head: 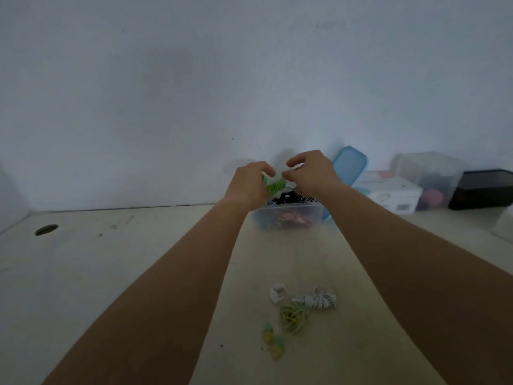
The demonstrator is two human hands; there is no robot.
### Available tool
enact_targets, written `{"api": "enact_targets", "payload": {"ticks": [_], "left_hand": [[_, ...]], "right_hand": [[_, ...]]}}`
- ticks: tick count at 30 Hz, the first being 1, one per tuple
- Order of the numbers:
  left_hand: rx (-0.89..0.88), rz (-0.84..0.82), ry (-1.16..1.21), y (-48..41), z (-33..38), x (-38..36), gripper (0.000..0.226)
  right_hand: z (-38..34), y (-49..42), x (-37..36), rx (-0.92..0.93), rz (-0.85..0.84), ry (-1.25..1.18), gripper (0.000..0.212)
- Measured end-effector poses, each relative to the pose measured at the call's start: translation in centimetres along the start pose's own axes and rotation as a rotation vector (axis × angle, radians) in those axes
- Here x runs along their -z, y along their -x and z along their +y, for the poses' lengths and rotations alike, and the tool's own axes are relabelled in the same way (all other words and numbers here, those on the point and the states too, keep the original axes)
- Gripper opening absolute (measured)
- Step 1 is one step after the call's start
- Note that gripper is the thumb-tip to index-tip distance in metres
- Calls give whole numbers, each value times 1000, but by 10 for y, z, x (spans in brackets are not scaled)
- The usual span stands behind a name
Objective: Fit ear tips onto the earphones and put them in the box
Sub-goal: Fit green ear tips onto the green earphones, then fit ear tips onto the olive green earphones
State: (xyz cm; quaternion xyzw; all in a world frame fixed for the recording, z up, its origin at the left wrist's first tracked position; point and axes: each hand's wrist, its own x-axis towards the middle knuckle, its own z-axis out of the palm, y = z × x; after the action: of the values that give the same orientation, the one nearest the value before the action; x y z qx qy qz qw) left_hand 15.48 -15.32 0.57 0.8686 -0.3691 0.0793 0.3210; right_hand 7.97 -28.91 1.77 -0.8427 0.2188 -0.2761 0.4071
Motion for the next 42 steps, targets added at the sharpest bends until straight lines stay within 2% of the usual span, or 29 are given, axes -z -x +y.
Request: {"api": "enact_targets", "payload": {"ticks": [3, 6, 9, 11, 14, 16, 20, 22, 24, 26, 28, 31, 34, 37, 39, 42], "left_hand": [[15, -21, -21, 4, -7, 0, 51], [9, 43, 20, 13, -13, 8, 47], [-6, 73, 57, 29, -11, 15, 39], [-17, 68, 74, 44, -5, 18, 33], [-35, 18, 82, 72, 8, 21, 21], [-76, -44, 55, 99, 19, 26, 12], [-57, -206, -73, 153, 33, 30, 7], [-20, -232, -85, 174, 33, 28, 9], [-15, -223, -71, 191, 32, 27, 9], [-12, -183, -60, 207, 30, 31, 16], [14, -117, -50, 217, 23, 37, 21], [76, -30, -7, 223, 6, 51, 20], [136, 39, 36, 228, -13, 68, 15], [170, 88, 48, 231, -29, 80, 17], [161, 59, 40, 233, -36, 83, 19], [126, -82, 10, 236, -43, 86, 21]], "right_hand": [[5, 2, 2, -6, -7, 95, 36], [11, 13, 9, 17, 10, 123, 48], [14, 25, 20, 39, 41, 76, 50], [15, 35, 27, 44, 42, 48, 48], [11, 58, 37, 79, 16, 13, 30], [7, 83, 42, 121, -70, -15, 18], [2, 136, 52, 197, -409, 30, 7], [1, 156, 54, 234, -548, 101, 12], [-1, 173, 52, 274, -664, 198, 25], [-5, 190, 50, 358, -718, 354, 39], [-6, 201, 45, 422, -715, 484, 43], [-3, 206, 36, 464, -647, 587, 29], [-5, 208, 32, 493, -616, 532, 15], [-16, 210, 30, 511, -585, 382, 10], [-22, 210, 27, 506, -567, 305, 9], [-25, 206, 21, 468, -617, 282, 14]]}}
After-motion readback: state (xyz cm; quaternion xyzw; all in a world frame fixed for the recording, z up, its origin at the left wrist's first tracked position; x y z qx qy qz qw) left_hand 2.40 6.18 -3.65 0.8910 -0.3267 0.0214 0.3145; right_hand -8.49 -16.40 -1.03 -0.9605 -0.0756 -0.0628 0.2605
